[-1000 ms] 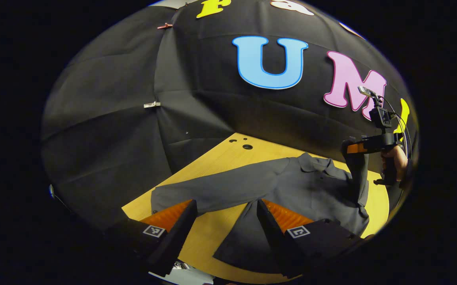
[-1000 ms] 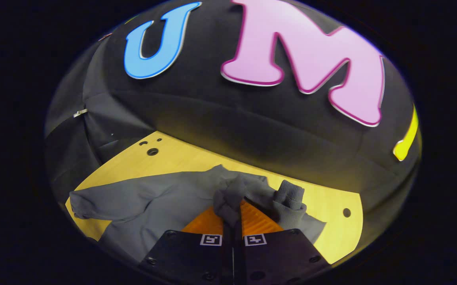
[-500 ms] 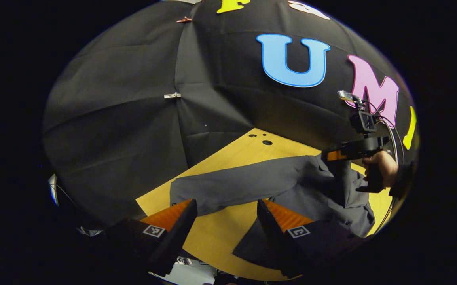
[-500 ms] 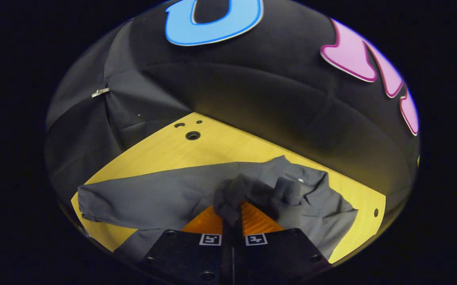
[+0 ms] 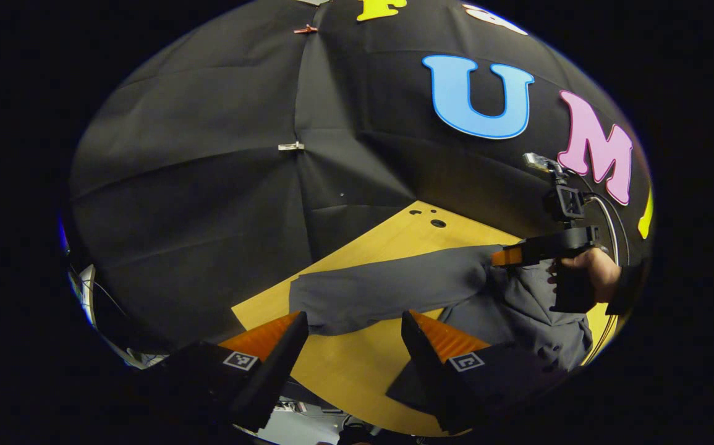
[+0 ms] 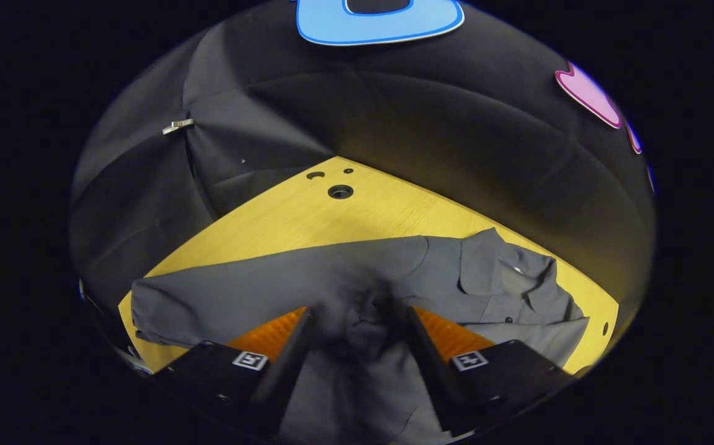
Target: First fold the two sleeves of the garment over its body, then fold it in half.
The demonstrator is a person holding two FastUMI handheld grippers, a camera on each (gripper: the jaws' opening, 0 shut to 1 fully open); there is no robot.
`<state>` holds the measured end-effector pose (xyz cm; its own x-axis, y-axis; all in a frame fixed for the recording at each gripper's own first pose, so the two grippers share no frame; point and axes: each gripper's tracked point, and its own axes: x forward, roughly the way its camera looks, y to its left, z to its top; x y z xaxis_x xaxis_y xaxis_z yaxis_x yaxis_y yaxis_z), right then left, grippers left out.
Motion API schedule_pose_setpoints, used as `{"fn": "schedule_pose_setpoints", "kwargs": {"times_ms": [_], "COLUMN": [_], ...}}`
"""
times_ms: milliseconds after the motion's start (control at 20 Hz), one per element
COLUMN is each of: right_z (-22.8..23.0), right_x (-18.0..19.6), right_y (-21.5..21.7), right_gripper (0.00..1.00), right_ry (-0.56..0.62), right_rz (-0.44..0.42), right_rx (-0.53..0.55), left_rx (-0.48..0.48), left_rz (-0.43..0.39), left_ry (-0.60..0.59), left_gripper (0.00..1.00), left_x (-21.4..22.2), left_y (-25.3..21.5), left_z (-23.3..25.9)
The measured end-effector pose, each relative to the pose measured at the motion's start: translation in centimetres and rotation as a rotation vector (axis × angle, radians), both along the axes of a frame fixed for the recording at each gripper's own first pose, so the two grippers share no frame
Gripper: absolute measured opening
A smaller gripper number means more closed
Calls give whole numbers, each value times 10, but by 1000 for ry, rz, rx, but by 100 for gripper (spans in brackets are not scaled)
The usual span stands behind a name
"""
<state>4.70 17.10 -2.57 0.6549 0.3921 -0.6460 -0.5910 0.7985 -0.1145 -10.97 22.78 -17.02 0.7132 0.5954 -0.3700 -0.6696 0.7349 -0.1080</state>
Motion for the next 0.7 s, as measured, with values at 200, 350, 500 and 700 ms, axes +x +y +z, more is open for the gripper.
{"fn": "schedule_pose_setpoints", "kwargs": {"times_ms": [200, 350, 500, 700], "right_z": [30, 43, 55, 71], "right_x": [-14, -25, -31, -44], "right_y": [-28, -58, -104, -165], "right_gripper": [99, 98, 98, 98], "right_ry": [-20, -22, -26, -48], "right_rz": [-58, -106, -151, -233], "right_rx": [41, 69, 44, 29], "left_rx": [12, -2, -18, -36], "left_rz": [46, 93, 122, 125], "left_ry": [-12, -13, -1, 49], "left_gripper": [96, 96, 96, 96], "left_x": [0, 7, 19, 39], "left_y": [35, 70, 100, 131], "left_z": [-4, -15, -33, -63]}}
